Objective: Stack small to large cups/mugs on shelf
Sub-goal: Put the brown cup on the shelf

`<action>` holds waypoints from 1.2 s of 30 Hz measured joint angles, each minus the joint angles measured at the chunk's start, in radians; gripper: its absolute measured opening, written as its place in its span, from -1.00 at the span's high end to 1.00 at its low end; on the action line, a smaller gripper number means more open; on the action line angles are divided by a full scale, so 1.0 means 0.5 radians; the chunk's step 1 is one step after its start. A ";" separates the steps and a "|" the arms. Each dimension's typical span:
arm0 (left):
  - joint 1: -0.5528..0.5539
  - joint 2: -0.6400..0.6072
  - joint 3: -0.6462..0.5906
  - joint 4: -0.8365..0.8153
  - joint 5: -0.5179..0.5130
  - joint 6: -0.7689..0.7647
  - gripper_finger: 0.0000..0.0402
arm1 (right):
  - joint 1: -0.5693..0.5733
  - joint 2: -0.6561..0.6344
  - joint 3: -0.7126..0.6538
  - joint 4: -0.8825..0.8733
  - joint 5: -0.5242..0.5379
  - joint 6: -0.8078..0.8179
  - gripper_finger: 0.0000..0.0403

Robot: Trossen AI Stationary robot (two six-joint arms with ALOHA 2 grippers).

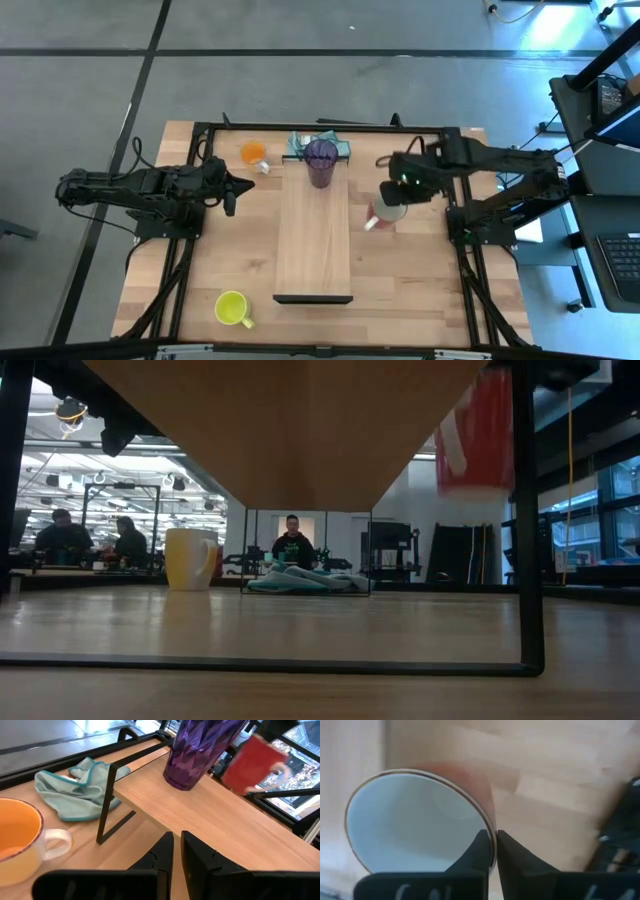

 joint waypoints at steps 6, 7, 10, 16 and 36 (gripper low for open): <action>0.000 0.000 0.000 0.000 0.000 0.000 0.85 | 0.249 0.120 0.330 -0.010 0.242 0.242 0.91; 0.000 0.000 0.000 0.000 0.000 0.000 0.85 | 0.267 0.163 0.403 -0.023 0.268 0.244 0.91; 0.000 0.000 0.000 0.000 0.000 -0.005 0.85 | 0.287 0.322 0.620 -0.105 0.315 0.224 0.91; 0.000 0.001 0.000 0.000 0.000 -0.077 0.85 | 0.287 0.674 1.061 -0.216 0.318 0.036 0.91; -0.261 0.285 0.001 0.440 0.150 -0.057 0.85 | 0.279 1.170 1.466 -0.059 0.093 -0.035 0.86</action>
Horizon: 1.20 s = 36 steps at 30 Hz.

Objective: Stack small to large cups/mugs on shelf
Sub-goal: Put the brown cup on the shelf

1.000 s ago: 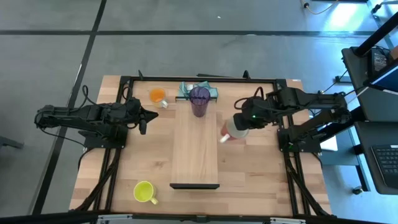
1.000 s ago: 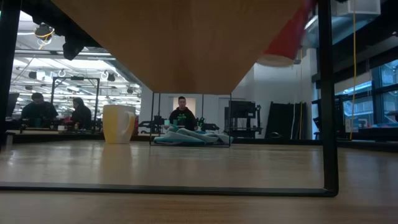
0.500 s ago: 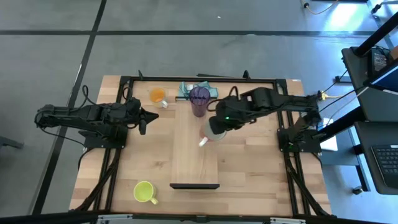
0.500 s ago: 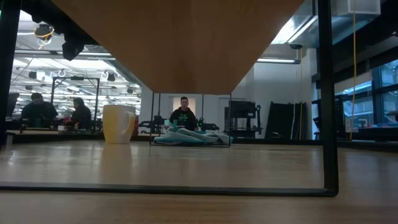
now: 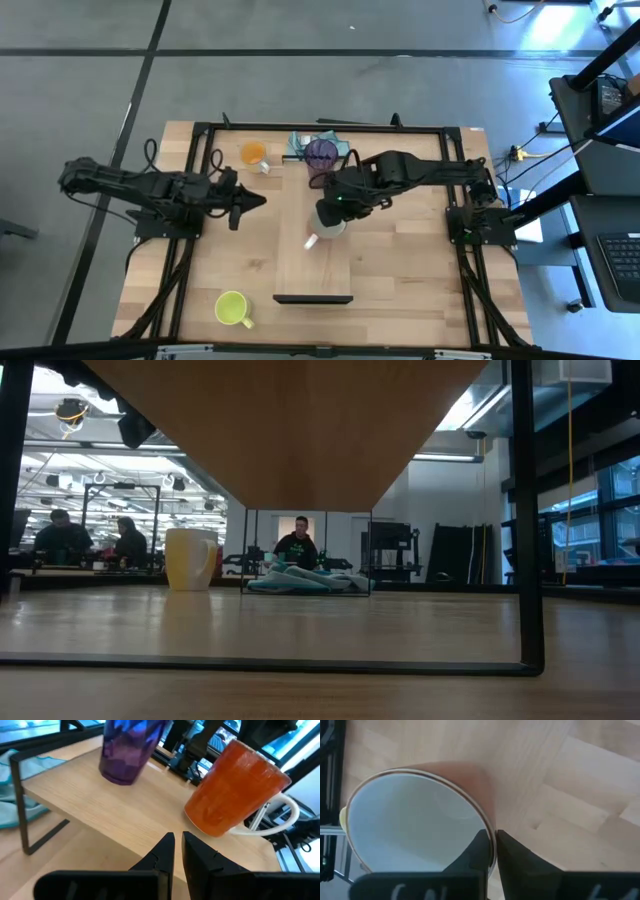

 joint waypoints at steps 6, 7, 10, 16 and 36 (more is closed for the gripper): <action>-0.067 0.091 0.000 0.161 0.000 0.025 0.85 | -0.002 -0.008 0.000 0.003 0.080 -0.028 0.87; -0.078 0.104 0.000 0.204 0.000 0.043 0.85 | -0.006 -0.008 0.000 0.003 0.094 -0.036 0.86; -0.100 0.142 0.000 0.306 0.000 0.057 0.85 | -0.028 -0.008 0.000 0.003 0.106 -0.051 0.86; -0.104 0.204 0.000 0.336 -0.001 0.054 0.85 | -0.071 -0.008 0.000 0.003 0.109 -0.097 0.85; -0.102 0.228 0.000 0.365 -0.022 0.045 0.85 | -0.071 -0.011 -0.018 0.108 0.150 -0.209 0.69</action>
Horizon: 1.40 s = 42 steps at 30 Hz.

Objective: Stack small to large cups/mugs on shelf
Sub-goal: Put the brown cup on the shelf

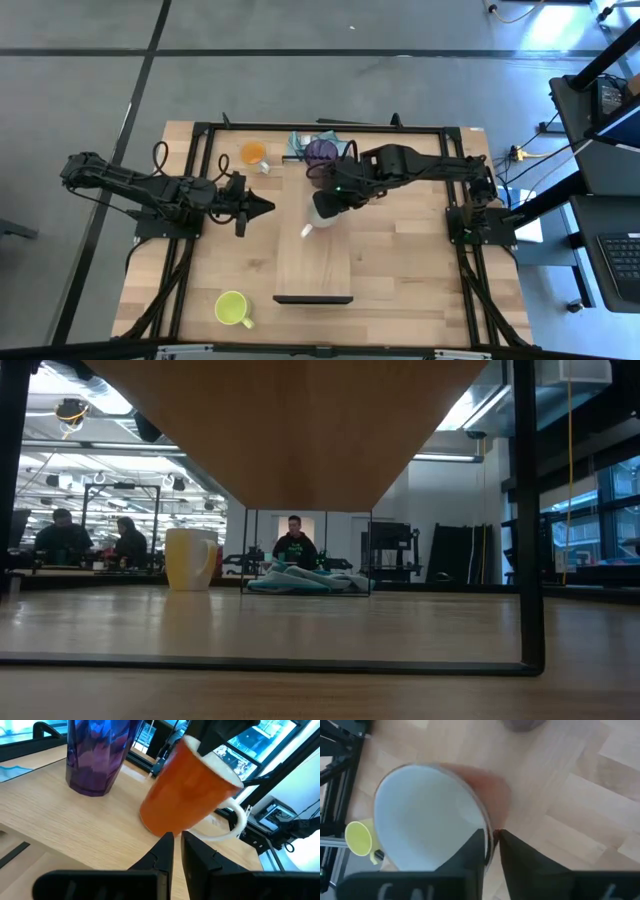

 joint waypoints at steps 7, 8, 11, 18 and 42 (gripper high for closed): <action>0.000 0.000 0.000 0.000 0.001 0.001 0.85 | 0.000 -0.002 0.000 -0.004 0.006 -0.021 0.51; 0.000 0.000 0.000 0.000 0.001 0.001 0.85 | 0.000 -0.002 0.000 -0.002 0.008 -0.027 0.49; 0.000 0.000 0.000 0.000 0.001 -0.002 0.85 | 0.000 -0.001 0.000 0.008 0.009 -0.047 0.47; -0.017 0.000 0.000 0.013 0.044 -0.040 0.85 | -0.003 -0.002 0.062 0.021 0.069 -0.144 0.49; -0.524 0.483 0.002 0.739 -0.047 -0.307 0.85 | 0.014 -0.046 0.239 -0.293 0.330 -0.144 0.61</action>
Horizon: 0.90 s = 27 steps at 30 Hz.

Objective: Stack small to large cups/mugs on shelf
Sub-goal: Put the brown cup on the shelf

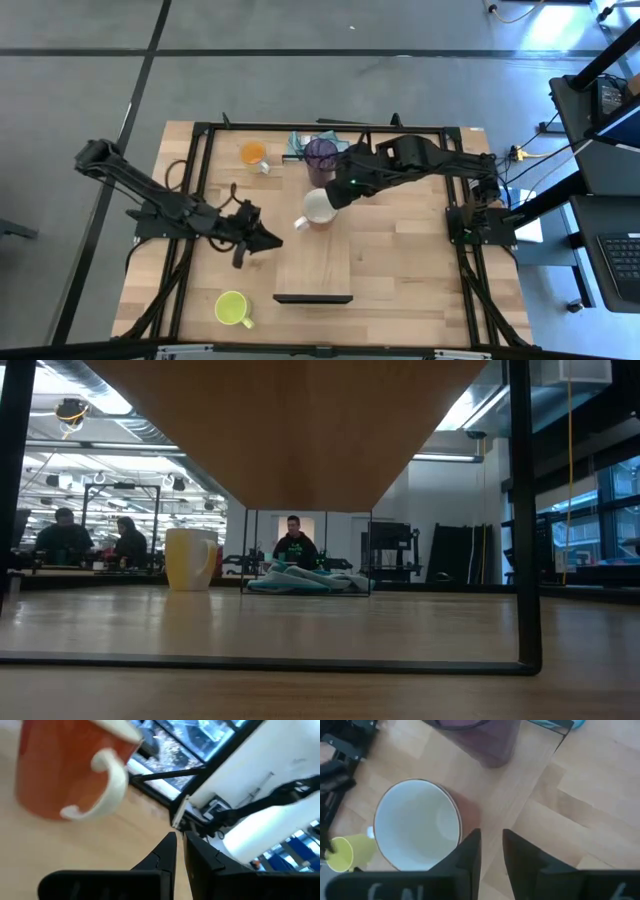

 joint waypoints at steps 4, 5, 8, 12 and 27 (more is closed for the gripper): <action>-0.023 0.123 0.000 0.117 -0.082 -0.069 0.85 | 0.009 0.000 0.001 0.001 0.000 -0.012 0.65; -0.022 0.147 0.000 0.158 -0.092 -0.070 0.85 | 0.009 0.000 0.001 0.001 -0.001 -0.013 0.66; -0.014 0.203 0.000 0.259 -0.158 -0.070 0.85 | 0.008 0.000 0.001 0.001 0.000 -0.055 0.67; 0.027 0.281 0.000 0.343 -0.189 -0.119 0.85 | 0.008 0.000 0.001 0.001 0.000 -0.063 0.68; 0.202 0.501 0.100 0.338 -0.131 -0.111 0.85 | 0.019 0.001 0.001 0.003 -0.004 -0.098 0.68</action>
